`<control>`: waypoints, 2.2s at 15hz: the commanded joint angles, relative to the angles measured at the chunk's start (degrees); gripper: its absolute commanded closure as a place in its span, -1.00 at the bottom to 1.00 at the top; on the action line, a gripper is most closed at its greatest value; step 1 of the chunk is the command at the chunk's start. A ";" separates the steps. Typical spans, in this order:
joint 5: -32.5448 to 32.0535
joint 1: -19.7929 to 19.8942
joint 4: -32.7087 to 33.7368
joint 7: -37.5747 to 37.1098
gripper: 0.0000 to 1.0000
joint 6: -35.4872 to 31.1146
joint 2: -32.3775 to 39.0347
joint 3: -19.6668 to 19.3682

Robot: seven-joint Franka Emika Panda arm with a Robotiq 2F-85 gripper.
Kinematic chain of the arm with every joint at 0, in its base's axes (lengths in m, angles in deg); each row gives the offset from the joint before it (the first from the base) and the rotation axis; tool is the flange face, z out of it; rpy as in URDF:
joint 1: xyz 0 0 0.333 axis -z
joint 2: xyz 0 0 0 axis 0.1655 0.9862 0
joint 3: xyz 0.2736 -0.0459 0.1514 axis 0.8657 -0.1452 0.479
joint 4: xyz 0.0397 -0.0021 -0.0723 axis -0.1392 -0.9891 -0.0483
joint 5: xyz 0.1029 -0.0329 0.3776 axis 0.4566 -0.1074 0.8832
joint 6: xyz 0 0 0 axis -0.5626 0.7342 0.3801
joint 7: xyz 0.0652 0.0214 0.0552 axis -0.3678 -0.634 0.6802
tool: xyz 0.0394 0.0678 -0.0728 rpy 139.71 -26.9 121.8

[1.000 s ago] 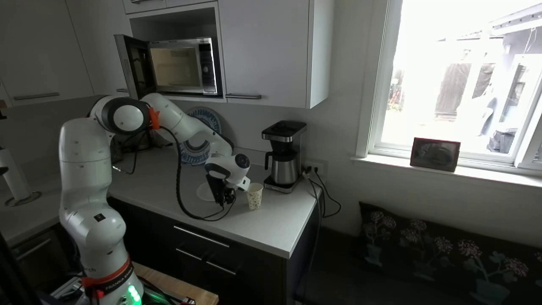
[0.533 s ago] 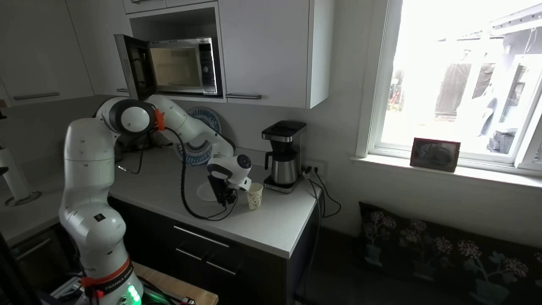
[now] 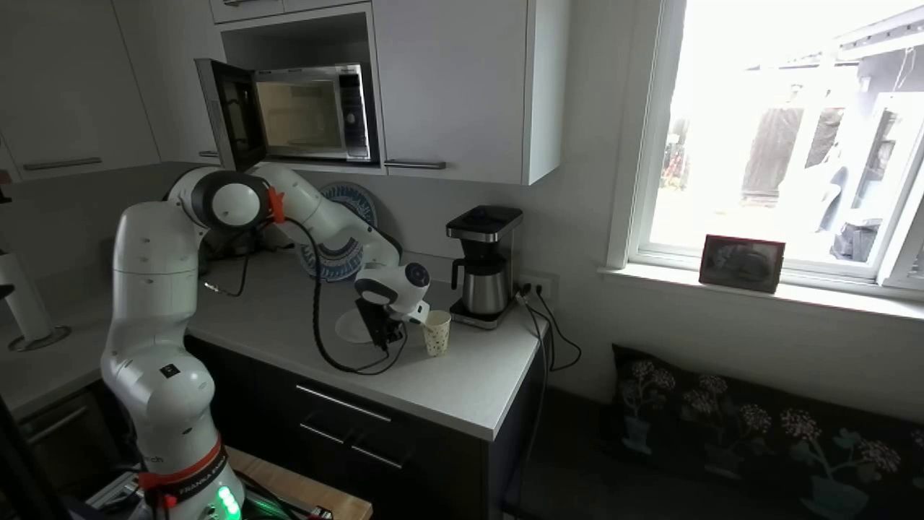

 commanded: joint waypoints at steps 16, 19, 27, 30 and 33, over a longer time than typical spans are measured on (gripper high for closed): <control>-2.19 -0.29 -4.79 1.94 1.00 -1.25 -6.69 0.18; -6.36 -0.89 -9.08 0.55 1.00 -4.40 -12.47 -0.30; -9.34 -0.37 -18.98 6.24 1.00 -5.17 -30.29 -2.47; -9.73 -0.61 -20.70 6.28 1.00 -3.27 -35.00 -4.02; -9.44 -1.17 -18.76 5.29 0.98 -2.40 -33.38 -4.62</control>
